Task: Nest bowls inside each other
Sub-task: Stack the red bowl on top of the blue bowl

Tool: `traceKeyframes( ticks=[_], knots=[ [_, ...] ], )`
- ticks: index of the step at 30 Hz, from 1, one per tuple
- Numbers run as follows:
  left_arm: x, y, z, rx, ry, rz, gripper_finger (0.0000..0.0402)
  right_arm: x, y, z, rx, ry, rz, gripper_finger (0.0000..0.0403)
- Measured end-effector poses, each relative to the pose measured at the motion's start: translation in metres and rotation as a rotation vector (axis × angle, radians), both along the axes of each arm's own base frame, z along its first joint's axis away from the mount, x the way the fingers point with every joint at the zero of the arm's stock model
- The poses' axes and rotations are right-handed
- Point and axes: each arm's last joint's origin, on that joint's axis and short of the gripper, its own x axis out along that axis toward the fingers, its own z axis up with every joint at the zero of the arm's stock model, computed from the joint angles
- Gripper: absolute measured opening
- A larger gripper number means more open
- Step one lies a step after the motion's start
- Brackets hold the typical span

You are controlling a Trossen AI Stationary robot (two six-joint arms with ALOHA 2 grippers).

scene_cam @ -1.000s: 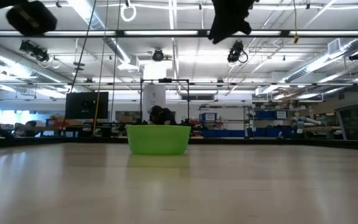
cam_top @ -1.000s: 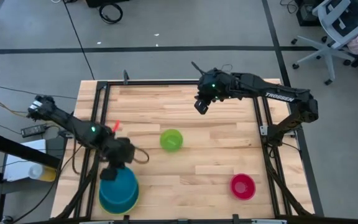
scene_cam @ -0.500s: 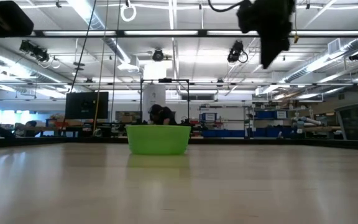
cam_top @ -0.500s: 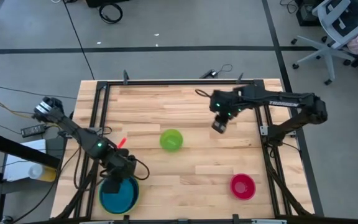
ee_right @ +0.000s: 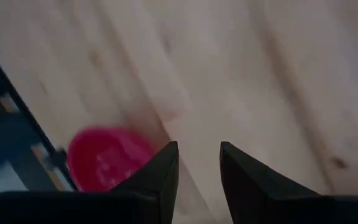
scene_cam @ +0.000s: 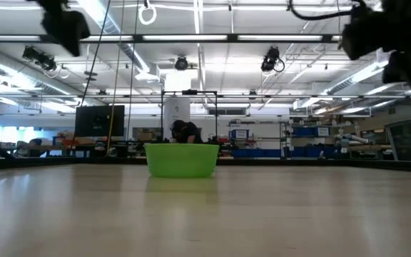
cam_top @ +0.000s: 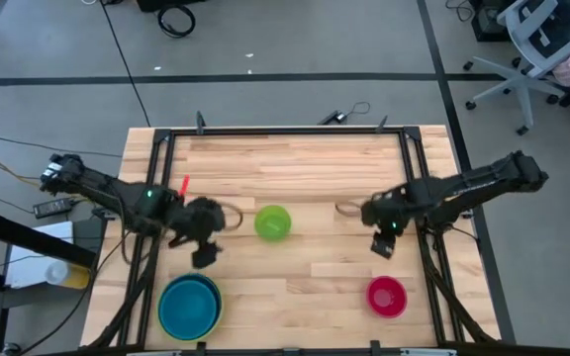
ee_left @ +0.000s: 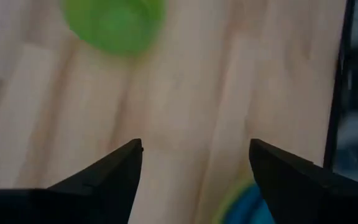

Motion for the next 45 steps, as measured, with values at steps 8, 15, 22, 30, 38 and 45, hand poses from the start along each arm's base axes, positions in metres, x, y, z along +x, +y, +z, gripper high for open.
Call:
traceKeyframes(
  ticks=[8, 15, 22, 30, 38, 45],
  knots=[
    [0.017, 0.035, 0.006, -0.019, -0.111, 0.184, 0.0272, -0.008, 0.056, -0.033, 0.087, -0.095, 0.229, 0.0167],
    [0.023, 0.052, 0.009, 0.029, -0.165, 0.208, 0.027, -0.016, 0.075, -0.057, 0.013, -0.012, 0.328, 0.0208],
    [0.023, 0.062, 0.009, -0.011, -0.156, 0.317, 0.027, -0.011, 0.085, -0.079, -0.001, 0.029, 0.357, 0.0199],
    [0.022, 0.063, 0.008, -0.054, -0.144, 0.385, 0.027, -0.004, 0.088, -0.088, -0.034, 0.016, 0.344, 0.0127],
    [0.027, 0.065, 0.012, -0.049, -0.207, 0.368, 0.027, 0.014, 0.067, -0.068, -0.207, -0.139, 0.149, 0.0025],
    [0.068, 0.08, 0.019, 0.104, -0.492, 0.316, 0.027, 0.053, 0.011, -0.02, -0.652, -0.363, -0.402, 0.0018]
  ],
)
